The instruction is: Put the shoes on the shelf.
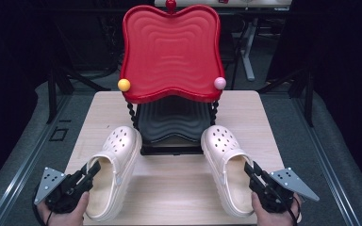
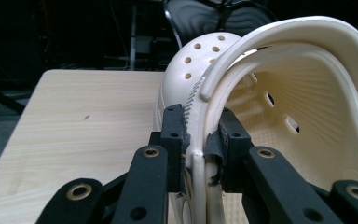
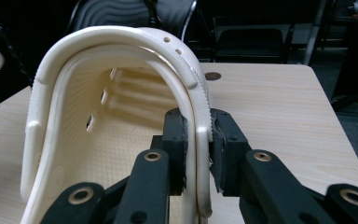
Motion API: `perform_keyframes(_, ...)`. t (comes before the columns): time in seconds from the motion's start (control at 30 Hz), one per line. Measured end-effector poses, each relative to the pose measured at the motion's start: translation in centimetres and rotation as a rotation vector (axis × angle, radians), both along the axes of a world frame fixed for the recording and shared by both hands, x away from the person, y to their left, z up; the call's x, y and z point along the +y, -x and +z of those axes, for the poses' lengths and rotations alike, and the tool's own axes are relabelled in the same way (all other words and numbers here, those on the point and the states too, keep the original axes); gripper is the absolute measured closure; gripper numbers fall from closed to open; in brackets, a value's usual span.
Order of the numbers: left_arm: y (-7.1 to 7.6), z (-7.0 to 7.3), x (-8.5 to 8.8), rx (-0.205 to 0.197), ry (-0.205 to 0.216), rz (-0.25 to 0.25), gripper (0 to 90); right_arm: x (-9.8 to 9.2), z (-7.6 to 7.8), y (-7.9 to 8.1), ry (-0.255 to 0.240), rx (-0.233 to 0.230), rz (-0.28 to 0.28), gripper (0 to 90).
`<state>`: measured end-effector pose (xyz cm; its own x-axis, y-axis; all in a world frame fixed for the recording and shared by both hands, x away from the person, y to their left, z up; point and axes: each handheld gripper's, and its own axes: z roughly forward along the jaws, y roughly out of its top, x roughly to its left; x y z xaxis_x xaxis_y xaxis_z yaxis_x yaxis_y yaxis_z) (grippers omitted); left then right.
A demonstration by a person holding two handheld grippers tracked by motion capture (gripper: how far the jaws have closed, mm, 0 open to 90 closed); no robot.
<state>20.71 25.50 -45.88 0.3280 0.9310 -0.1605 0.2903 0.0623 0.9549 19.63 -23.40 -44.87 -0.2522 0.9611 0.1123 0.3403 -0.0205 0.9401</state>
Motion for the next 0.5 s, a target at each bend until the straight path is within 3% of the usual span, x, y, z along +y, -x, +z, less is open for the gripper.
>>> perform_keyframes(0.23, -1.0, 0.4, -1.7, -0.008, 0.002, -0.042, 76.4, 1.2, 0.5, -0.3, -0.01, -0.017, 0.032, 76.7)
perform_keyframes(0.5, -2.5, 0.3, -3.9, -0.009, 0.01, -0.081, 76.4, 2.9, 0.3, -1.8, -0.021, -0.021, 0.072, 76.7)
